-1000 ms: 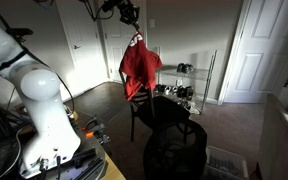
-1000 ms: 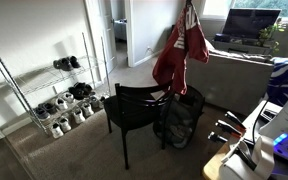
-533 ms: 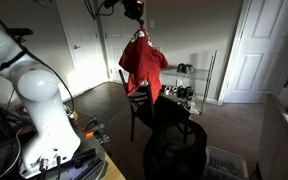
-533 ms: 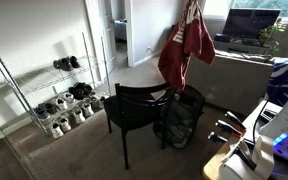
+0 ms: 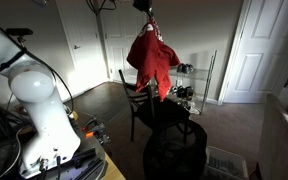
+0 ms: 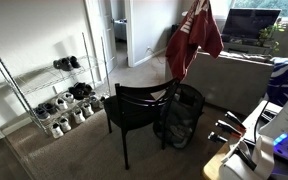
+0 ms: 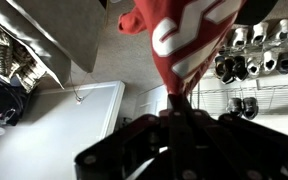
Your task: Put the red t-shirt in the black laundry bag.
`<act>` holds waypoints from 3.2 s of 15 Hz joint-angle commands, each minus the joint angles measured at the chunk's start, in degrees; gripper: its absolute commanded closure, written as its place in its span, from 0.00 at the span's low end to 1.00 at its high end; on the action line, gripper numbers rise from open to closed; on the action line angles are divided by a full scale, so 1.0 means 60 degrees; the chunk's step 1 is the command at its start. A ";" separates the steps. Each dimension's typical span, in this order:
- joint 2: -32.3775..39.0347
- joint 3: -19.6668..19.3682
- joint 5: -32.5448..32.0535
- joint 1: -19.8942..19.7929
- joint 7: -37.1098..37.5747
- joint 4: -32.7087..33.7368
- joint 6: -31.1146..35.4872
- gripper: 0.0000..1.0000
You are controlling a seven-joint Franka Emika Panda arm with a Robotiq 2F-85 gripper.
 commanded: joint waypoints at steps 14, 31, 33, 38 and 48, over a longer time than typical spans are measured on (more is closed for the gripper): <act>0.0478 0.0193 -0.0235 -0.1176 0.1805 0.0065 0.0887 1.00; 0.0725 -0.0284 0.0420 -0.1053 0.1500 0.0606 0.0226 1.00; 0.0857 -0.0629 0.0800 -0.1099 0.1525 0.0968 -0.0040 1.00; 0.1275 -0.1338 0.1415 -0.1267 0.1656 0.1640 -0.0458 1.00; 0.2522 -0.1439 0.1428 -0.1405 0.2478 0.2240 -0.0455 1.00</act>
